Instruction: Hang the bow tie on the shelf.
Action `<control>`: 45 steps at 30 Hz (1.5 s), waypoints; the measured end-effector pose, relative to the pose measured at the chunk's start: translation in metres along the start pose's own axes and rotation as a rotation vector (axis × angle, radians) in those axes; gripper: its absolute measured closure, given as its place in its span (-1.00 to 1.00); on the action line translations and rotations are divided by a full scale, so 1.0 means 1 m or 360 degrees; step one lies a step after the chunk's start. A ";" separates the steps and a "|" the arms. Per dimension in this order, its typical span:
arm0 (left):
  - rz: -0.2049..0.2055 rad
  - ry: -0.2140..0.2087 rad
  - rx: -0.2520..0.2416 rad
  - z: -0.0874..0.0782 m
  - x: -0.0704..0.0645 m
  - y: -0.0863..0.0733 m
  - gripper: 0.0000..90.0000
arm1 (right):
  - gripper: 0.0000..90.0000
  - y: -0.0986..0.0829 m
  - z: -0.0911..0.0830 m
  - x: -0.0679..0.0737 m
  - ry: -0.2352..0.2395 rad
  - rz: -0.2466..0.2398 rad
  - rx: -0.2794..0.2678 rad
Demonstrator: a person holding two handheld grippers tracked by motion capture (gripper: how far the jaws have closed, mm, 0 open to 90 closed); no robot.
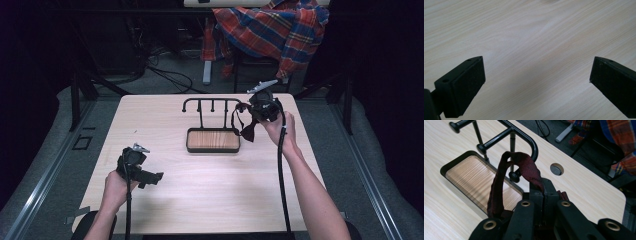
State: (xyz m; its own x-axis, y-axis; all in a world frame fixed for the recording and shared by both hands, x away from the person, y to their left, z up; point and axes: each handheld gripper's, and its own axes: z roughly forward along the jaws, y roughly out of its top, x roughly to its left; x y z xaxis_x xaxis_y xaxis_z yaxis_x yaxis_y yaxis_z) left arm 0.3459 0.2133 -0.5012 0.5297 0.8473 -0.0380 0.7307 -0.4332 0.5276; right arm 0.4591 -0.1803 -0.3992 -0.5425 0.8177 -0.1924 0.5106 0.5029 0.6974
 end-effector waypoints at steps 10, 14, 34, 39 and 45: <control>0.0002 0.0000 0.0001 0.000 0.000 0.000 -1.00 | 0.97 -0.004 0.012 -0.008 0.0007 0.0108 0.0025; 0.0004 -0.0002 0.0005 0.000 0.000 0.000 -1.00 | 0.97 -0.006 0.017 -0.010 0.0019 0.0135 0.0043; 0.0005 -0.0004 0.0007 0.000 0.000 0.000 -1.00 | 0.96 -0.016 0.043 -0.012 0.0085 0.0252 0.0127; 0.0006 -0.0004 0.0006 0.000 -0.001 0.000 -1.00 | 0.95 -0.020 0.049 -0.013 0.0096 0.0275 0.0138; 0.0006 -0.0007 0.0008 0.000 -0.001 0.000 -1.00 | 0.93 -0.027 0.056 -0.014 0.0126 0.0304 0.0150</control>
State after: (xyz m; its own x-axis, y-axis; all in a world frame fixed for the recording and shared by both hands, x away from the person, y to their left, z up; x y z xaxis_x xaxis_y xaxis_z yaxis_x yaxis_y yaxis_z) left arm 0.3459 0.2127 -0.5013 0.5341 0.8445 -0.0397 0.7311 -0.4378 0.5232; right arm 0.4904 -0.1895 -0.4538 -0.4786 0.8780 -0.0059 0.6672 0.3681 0.6475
